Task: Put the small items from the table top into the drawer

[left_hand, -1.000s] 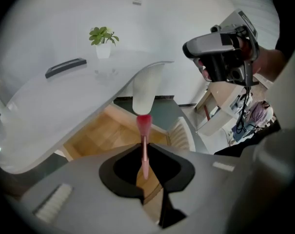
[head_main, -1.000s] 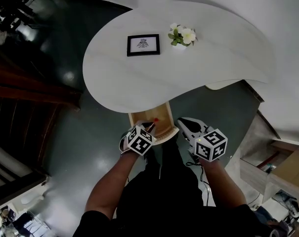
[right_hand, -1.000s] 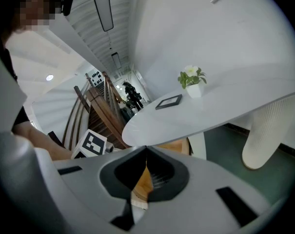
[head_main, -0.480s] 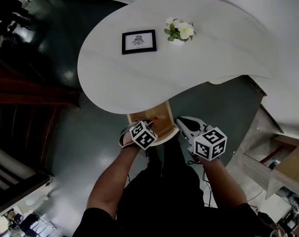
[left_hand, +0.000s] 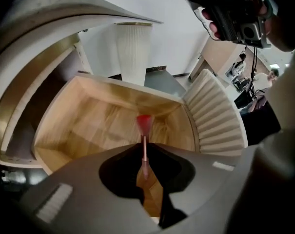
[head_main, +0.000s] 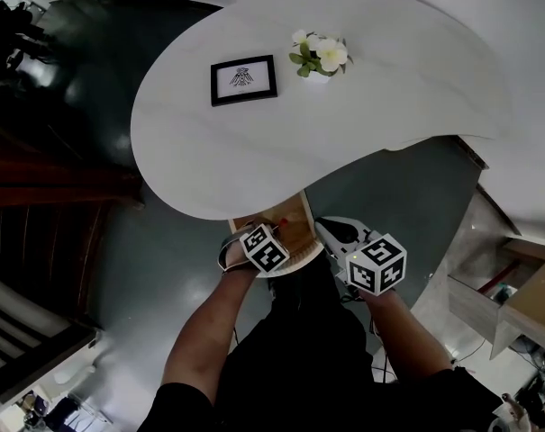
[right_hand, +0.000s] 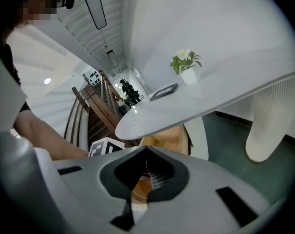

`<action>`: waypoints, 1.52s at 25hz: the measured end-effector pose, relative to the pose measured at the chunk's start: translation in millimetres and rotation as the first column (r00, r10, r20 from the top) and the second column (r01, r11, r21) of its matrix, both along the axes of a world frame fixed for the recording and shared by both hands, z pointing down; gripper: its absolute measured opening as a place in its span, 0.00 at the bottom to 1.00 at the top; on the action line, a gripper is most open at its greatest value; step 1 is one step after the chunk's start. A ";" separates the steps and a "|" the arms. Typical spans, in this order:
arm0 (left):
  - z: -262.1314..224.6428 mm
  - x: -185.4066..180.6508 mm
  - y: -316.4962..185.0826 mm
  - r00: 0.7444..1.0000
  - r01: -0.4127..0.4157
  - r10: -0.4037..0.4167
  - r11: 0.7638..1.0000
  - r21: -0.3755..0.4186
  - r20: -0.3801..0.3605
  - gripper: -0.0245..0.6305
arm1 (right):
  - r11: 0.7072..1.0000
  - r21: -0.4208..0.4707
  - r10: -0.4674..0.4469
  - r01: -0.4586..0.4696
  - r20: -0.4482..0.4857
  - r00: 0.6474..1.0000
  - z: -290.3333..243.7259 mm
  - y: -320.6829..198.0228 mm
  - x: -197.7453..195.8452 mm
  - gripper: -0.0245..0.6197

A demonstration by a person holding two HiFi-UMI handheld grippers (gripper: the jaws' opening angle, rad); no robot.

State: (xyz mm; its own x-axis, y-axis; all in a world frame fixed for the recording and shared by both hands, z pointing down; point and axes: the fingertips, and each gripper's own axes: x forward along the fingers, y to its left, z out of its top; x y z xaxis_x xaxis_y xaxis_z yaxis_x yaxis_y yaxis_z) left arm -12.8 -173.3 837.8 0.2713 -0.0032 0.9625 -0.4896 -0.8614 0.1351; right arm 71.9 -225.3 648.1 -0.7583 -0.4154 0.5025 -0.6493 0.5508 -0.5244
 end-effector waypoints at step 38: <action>-40.3 -9.9 0.1 0.999 -0.053 0.054 0.987 0.154 -0.005 0.18 | 0.999 0.044 0.010 -0.009 -0.032 0.999 -33.5 14.1 19.2 0.06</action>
